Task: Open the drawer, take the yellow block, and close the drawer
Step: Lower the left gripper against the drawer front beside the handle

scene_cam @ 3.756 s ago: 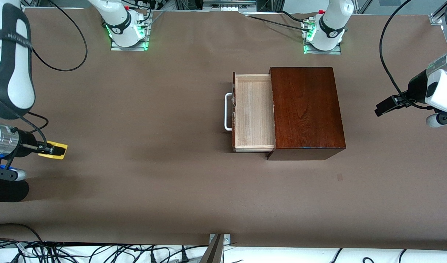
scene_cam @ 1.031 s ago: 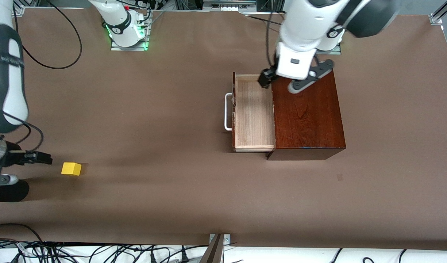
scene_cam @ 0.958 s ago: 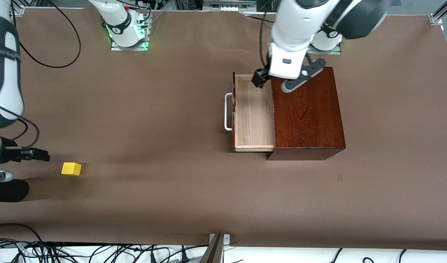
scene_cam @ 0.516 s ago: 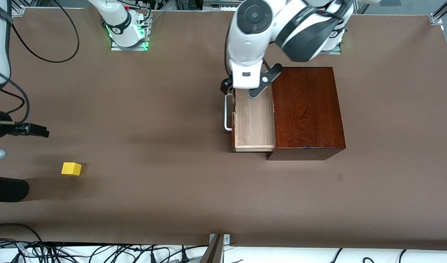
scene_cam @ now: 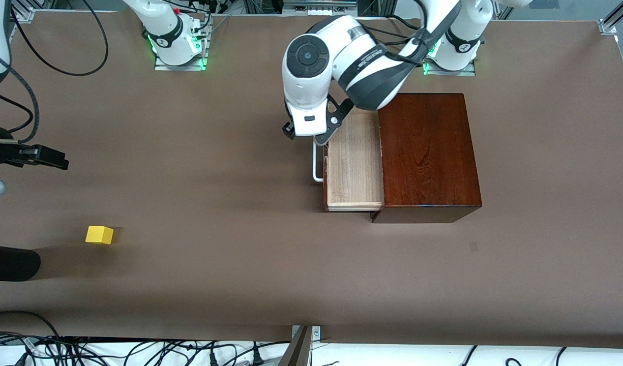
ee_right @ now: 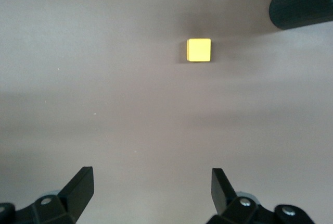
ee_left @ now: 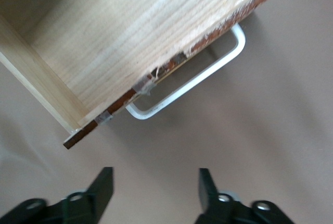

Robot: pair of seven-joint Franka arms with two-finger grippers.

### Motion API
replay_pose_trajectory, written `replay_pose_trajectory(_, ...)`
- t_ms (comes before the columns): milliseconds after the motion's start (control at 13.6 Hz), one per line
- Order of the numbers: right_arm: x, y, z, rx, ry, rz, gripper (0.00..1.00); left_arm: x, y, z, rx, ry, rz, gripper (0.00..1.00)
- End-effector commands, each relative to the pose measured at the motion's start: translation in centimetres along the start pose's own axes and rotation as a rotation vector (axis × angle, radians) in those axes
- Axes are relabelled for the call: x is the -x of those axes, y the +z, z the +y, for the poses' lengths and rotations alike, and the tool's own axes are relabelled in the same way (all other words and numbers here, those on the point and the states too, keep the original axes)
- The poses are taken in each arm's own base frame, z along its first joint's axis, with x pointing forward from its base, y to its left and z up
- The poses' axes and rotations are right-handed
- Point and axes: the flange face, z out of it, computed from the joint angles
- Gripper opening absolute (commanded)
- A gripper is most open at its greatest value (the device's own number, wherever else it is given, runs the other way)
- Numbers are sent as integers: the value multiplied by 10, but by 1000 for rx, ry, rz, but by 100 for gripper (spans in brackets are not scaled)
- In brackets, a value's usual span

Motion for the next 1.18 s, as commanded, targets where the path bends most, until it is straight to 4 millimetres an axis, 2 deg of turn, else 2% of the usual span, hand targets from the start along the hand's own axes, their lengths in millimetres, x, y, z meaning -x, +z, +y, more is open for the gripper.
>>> replay_pose_trajectory(0, 35, 7, -7, -2, 11, 18, 100, 9, 21, 13, -4, -13, -17, 0)
replay_pose_trajectory(147, 38, 1, -7, 1, 6, 18, 100, 19, 39, 14, -28, 1, -8, 0)
replay_pose_trajectory(368, 40, -14, -23, 13, -21, 21, 100, 20, 71, 20, -41, 2, 36, 0)
replay_pose_trajectory(516, 39, -19, -17, 27, -12, 31, 100, 21, 84, 23, -31, -44, 113, 0)
replay_pose_trajectory(810, 40, -19, -6, 21, 13, 24, 100, 2, 101, 30, -24, -93, 212, 0)
replay_pose_trajectory(1105, 41, -21, -7, -2, 26, 27, 100, -1, 93, 44, 50, -146, 237, 0)
